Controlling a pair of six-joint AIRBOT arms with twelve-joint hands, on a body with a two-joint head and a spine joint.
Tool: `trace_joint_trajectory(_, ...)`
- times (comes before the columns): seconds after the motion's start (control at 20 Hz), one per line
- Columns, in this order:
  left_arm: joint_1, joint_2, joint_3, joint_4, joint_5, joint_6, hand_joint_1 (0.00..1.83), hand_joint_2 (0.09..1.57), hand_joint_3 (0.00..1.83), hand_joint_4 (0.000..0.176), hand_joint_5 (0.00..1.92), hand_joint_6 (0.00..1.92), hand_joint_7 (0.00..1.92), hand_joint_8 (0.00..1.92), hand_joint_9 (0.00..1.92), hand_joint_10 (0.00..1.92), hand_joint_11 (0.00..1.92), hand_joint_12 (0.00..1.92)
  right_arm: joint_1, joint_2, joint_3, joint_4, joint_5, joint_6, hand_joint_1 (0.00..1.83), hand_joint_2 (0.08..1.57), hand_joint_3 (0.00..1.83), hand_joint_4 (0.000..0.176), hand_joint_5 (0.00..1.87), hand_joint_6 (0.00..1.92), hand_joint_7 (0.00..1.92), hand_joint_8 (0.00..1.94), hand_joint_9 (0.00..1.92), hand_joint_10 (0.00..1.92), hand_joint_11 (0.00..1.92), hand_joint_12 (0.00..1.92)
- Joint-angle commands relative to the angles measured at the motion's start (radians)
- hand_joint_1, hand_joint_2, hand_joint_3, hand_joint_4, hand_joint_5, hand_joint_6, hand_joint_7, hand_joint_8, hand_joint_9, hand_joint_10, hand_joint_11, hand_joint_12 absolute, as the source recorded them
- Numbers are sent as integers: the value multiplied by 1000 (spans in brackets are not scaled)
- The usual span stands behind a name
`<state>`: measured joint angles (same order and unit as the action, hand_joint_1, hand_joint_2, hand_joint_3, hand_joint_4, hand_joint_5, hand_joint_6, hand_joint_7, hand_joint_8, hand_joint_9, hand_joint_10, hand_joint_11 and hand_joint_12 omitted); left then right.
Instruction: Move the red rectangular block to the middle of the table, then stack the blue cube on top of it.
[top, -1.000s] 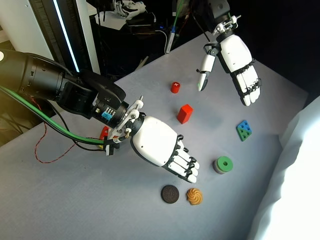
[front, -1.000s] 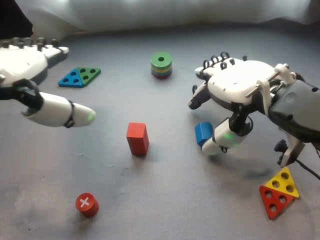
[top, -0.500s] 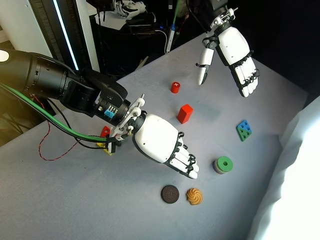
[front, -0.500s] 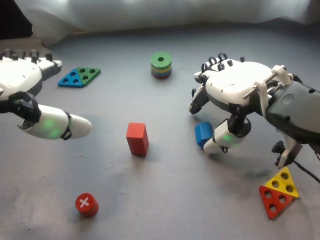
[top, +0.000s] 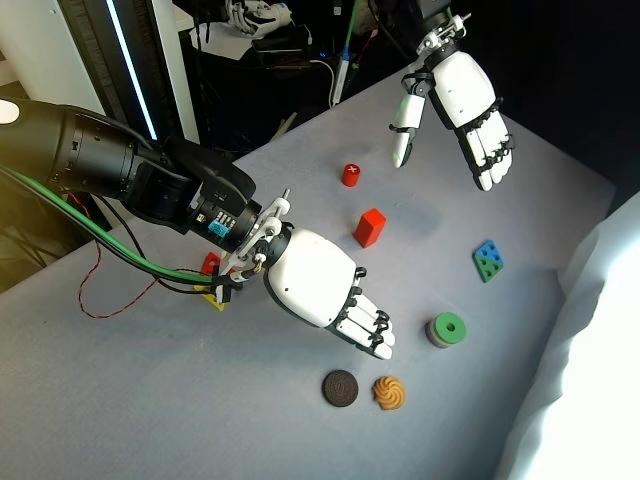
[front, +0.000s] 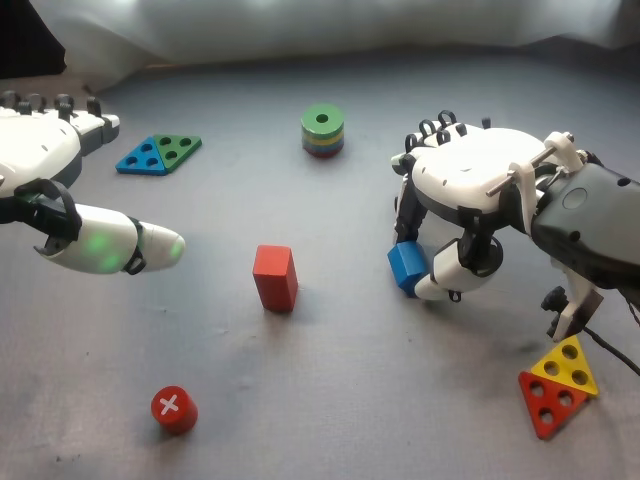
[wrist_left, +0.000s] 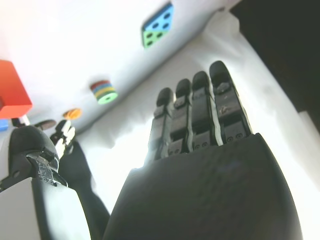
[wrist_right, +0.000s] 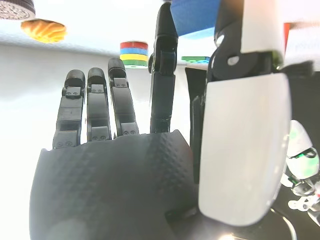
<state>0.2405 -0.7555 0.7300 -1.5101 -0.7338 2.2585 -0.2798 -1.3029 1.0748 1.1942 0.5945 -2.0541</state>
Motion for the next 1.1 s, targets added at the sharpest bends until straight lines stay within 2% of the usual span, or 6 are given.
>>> trace_joint_trajectory(0.0,-8,17,-1,49,-57,4,358,950,7,0,98,5,79,5,49,3,0,210,-1,8,-1,-45,59,5,1097,954,5,152,1285,273,282,4,117,2,0,0)
trace_joint_trajectory(0.35,-8,29,-22,43,-71,14,326,965,5,0,113,3,89,2,55,2,0,208,-1,8,-2,-46,59,5,1106,994,1,173,1274,481,372,1,160,6,15,14)
trace_joint_trajectory(0.45,-8,35,-22,41,-71,19,325,966,2,0,127,4,97,3,64,3,0,230,5,8,-2,-55,57,6,1128,995,0,97,1276,484,400,7,190,10,13,20)
trace_joint_trajectory(0.6,-8,40,-22,38,-74,24,331,967,1,0,111,0,86,0,54,0,0,205,19,11,-2,-85,57,7,1112,997,0,147,1262,509,417,3,198,4,17,43)
trace_joint_trajectory(0.75,-7,41,-22,35,-74,25,338,970,1,0,110,0,86,0,48,0,0,173,54,29,-10,-92,27,7,1128,998,0,89,1265,505,422,0,197,0,0,100)
trace_joint_trajectory(1.05,-10,40,-23,31,-79,25,305,980,3,0,108,0,82,0,49,1,0,184,166,36,-8,-90,-81,8,1126,992,0,109,1278,486,418,0,146,0,0,0)
